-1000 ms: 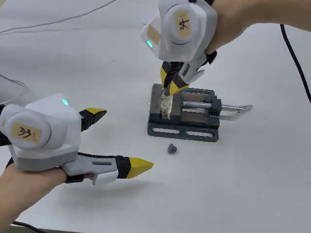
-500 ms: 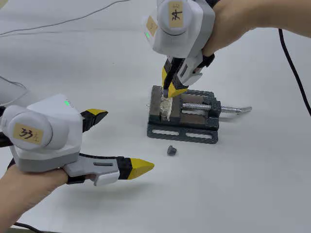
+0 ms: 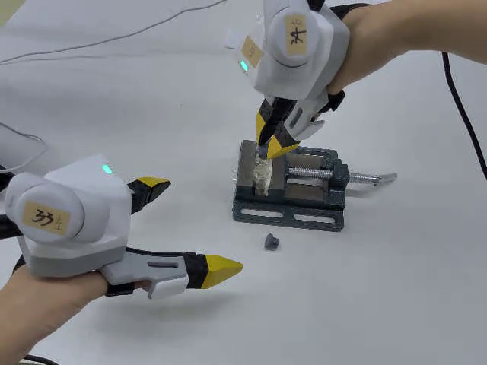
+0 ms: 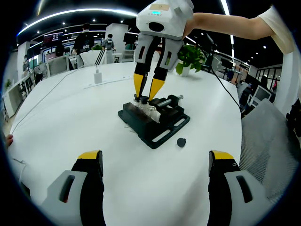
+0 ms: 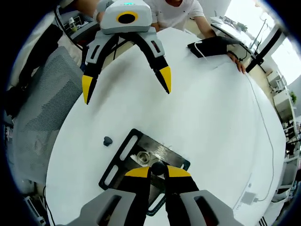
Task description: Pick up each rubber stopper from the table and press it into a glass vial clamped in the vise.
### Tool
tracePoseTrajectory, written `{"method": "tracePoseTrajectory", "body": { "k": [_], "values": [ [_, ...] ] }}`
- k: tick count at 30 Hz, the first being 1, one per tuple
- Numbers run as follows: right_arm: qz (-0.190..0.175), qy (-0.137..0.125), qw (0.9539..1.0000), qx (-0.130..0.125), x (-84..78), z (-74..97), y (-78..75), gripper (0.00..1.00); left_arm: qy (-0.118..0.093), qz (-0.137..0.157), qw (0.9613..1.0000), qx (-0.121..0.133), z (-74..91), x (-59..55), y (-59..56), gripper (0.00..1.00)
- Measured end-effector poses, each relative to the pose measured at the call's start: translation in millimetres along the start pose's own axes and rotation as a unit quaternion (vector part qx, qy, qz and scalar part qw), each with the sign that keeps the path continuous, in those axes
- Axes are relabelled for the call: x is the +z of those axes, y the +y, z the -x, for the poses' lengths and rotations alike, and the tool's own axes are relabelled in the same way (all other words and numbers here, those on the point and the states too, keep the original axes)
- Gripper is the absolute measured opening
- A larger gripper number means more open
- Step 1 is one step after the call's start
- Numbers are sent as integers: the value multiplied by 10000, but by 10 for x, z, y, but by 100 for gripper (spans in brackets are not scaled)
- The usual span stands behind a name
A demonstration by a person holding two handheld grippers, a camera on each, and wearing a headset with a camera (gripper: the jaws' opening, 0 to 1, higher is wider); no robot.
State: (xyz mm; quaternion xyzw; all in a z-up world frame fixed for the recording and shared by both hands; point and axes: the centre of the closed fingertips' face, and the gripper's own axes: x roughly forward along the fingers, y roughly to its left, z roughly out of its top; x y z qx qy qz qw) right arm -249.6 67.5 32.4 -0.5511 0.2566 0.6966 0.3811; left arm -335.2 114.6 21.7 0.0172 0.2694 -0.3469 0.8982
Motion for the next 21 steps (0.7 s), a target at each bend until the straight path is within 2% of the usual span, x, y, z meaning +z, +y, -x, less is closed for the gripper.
{"method": "tracePoseTrajectory", "body": {
  "k": [7,10,13,18,21],
  "values": [
    [57,-12,10000,-43,-1,2,0,9,9,6,10000,-2,3,-6,4,92],
    [12,-85,9999,-106,17,17,-5,14,8,9,10000,5,4,-2,2,92],
    [-36,-177,9998,-126,35,62,-19,14,-11,12,10000,12,8,11,7,92],
    [-501,-551,9972,-48,138,199,-20,5,-21,24,10000,21,5,14,13,92],
    [-536,-551,9970,-13,100,209,-26,4,-30,32,10000,22,0,14,14,92]
  ]
}}
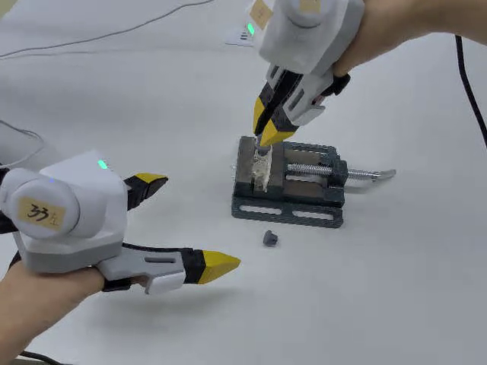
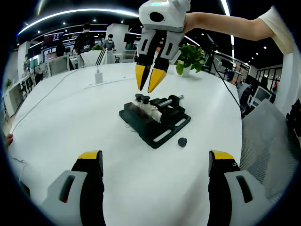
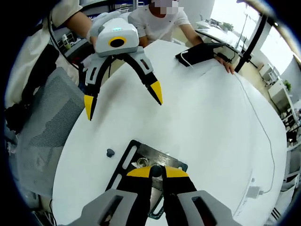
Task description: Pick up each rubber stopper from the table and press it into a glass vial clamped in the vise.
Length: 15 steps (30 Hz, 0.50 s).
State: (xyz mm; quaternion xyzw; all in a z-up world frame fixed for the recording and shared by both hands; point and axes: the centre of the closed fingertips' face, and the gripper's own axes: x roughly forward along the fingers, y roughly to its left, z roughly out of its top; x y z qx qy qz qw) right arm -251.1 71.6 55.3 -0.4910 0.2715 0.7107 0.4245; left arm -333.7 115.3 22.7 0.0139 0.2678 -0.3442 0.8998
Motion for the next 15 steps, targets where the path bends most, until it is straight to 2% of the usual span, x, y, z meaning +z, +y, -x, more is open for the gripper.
{"method": "tracePoseTrajectory", "body": {
  "k": [3,8,15],
  "values": [
    [-67,69,9999,52,-45,-13,23,0,-13,17,10000,8,0,-2,10,92],
    [-196,112,9997,114,-113,-68,29,0,-16,52,10000,10,6,-21,18,92],
    [-294,94,9994,157,-61,-87,69,0,-3,84,10000,36,25,-45,23,92]
  ]
}}
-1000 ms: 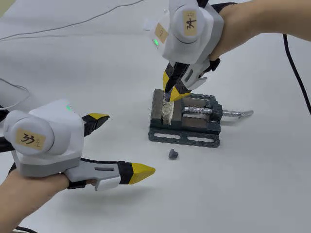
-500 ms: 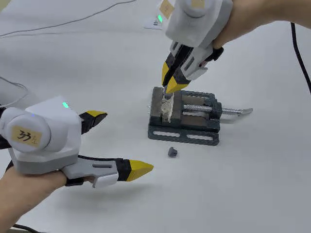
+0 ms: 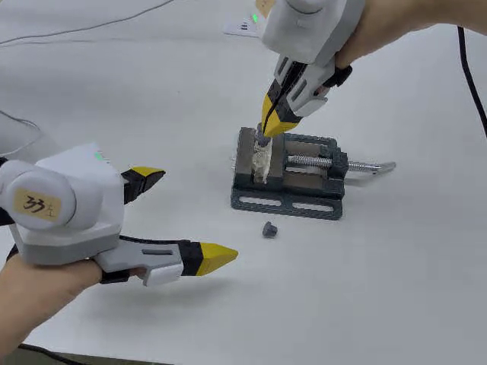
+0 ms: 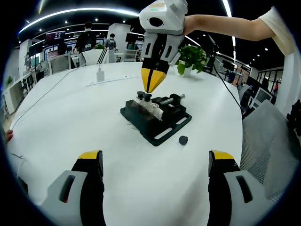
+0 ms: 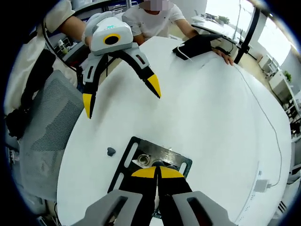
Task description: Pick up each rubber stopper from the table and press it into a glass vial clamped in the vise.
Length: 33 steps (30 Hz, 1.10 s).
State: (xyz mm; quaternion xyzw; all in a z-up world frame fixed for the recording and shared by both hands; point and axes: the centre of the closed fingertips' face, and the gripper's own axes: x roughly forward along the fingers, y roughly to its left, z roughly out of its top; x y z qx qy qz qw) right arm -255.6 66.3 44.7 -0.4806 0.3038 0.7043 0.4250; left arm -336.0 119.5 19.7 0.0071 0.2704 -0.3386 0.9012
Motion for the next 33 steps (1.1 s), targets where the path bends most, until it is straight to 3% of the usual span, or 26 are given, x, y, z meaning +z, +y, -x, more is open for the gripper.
{"method": "tracePoseTrajectory", "body": {
  "k": [11,15,18,26,33],
  "values": [
    [0,97,9999,131,3,-23,11,0,6,47,10000,12,3,-41,12,91],
    [-369,188,9987,281,-5,-39,-37,0,4,60,10000,-1,2,-41,0,91],
    [-263,246,9988,337,-16,-65,-99,0,9,61,10000,-2,-4,-39,4,91],
    [-384,229,9987,259,-26,-65,-75,0,-20,55,10000,5,-7,-10,9,91],
    [-366,381,9983,230,-48,-72,-108,0,-29,67,10000,1,-22,-20,22,91]
  ]
}}
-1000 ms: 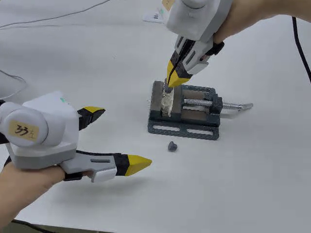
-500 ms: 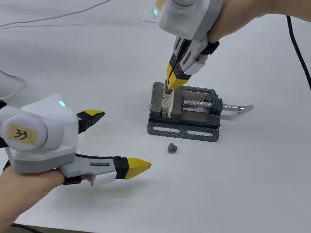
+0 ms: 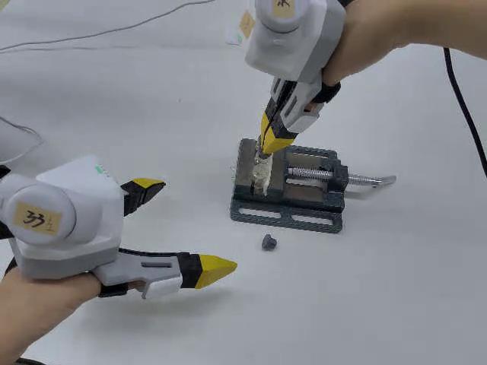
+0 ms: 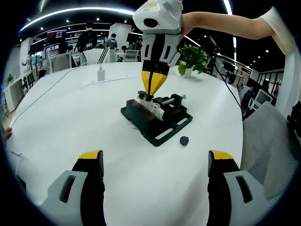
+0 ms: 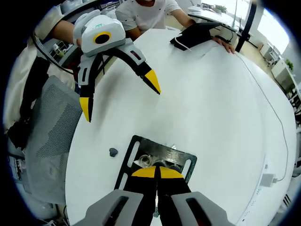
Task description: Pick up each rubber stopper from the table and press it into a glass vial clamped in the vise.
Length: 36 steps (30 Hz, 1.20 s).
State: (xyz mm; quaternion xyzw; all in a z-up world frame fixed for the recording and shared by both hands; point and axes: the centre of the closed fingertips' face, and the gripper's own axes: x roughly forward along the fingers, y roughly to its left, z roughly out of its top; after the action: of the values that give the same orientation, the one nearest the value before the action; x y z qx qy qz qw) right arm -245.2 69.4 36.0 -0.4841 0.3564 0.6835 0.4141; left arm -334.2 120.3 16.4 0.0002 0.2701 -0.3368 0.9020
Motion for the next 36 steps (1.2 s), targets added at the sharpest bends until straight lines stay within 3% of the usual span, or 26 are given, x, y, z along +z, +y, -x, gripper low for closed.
{"method": "tracePoseTrajectory", "body": {
  "k": [10,14,18,23,24,27,28,36],
  "values": [
    [-257,117,9996,-8,3,-14,20,0,-8,11,10000,-10,-14,-15,9,91],
    [-178,254,9995,6,-11,-23,72,0,-2,15,10000,-7,-21,-14,11,91],
    [-327,277,9991,66,-8,-41,21,0,-10,39,10000,7,-34,-17,17,91],
    [-411,317,9986,85,-17,-100,-152,0,-1,70,10000,-8,-56,-28,-3,91],
    [-576,342,9977,93,-23,-108,-187,0,1,71,10000,-13,-60,-33,-6,91],
    [-353,460,9983,11,-15,-112,-163,0,12,62,10000,-27,-68,-33,-20,91],
    [-521,478,9975,11,-12,-120,-192,0,-3,65,10000,-19,-66,-30,-17,91],
    [-472,669,9966,43,-10,-89,-68,0,-41,28,10000,-1,-41,43,-50,91]
  ]
}}
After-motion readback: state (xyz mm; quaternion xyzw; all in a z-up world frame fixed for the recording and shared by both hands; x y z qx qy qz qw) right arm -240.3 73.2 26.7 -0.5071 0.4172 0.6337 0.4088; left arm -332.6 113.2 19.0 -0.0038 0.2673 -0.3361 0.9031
